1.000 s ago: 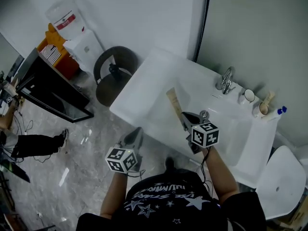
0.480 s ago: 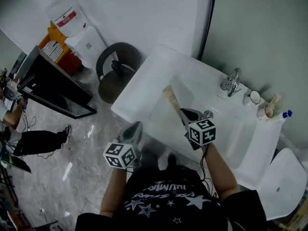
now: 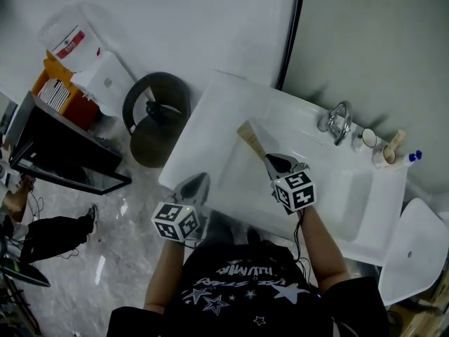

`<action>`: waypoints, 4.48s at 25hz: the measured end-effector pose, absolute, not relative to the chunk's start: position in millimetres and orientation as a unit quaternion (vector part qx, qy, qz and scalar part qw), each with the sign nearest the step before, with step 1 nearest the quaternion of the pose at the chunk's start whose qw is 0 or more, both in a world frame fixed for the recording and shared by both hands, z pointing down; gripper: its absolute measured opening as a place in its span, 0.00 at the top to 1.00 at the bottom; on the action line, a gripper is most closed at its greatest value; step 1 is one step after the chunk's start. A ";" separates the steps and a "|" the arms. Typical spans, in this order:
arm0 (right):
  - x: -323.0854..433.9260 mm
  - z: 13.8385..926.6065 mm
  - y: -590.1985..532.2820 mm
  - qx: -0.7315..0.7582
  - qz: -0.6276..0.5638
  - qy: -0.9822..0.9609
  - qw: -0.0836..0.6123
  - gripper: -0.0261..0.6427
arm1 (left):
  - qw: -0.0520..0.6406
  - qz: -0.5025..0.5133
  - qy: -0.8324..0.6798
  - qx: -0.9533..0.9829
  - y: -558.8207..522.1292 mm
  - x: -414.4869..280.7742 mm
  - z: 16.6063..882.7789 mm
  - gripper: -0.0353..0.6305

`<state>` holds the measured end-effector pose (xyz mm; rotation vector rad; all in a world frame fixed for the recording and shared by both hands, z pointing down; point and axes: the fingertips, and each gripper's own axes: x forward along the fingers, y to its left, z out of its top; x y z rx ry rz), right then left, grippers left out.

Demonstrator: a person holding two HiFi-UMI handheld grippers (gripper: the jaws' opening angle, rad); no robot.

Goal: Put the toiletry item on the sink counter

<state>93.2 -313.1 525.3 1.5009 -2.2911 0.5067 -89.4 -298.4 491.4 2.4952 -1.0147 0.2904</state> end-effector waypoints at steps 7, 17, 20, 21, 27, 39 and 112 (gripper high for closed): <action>88.2 524.9 -356.6 0.557 0.151 -0.786 0.222 0.94 | 0.209 0.106 -0.334 0.913 -357.5 -100.2 487.0 0.91; 76.4 542.4 -416.7 0.545 0.139 -0.772 0.297 0.94 | 0.226 0.114 -0.307 0.917 -420.6 -111.8 501.8 0.91; 72.3 546.8 -434.9 0.539 0.135 -0.768 0.318 0.94 | 0.231 0.119 -0.297 0.919 -436.2 -110.8 507.7 0.91; 71.7 548.4 -440.7 0.536 0.130 -0.767 0.328 0.94 | 0.231 0.122 -0.294 0.919 -440.9 -110.0 509.8 0.91; 75.0 559.8 -476.6 0.520 0.086 -0.755 0.391 0.94 | 0.245 0.126 -0.284 0.918 -465.8 -106.7 522.3 0.91; 83.6 589.8 -526.4 0.487 0.071 -0.744 0.452 0.94 | 0.243 0.145 -0.277 0.918 -495.7 -103.0 541.7 0.91; 57.7 533.2 -402.8 0.480 0.067 -0.807 0.338 0.93 | 0.211 0.135 -0.325 0.912 -348.5 -68.1 506.1 0.91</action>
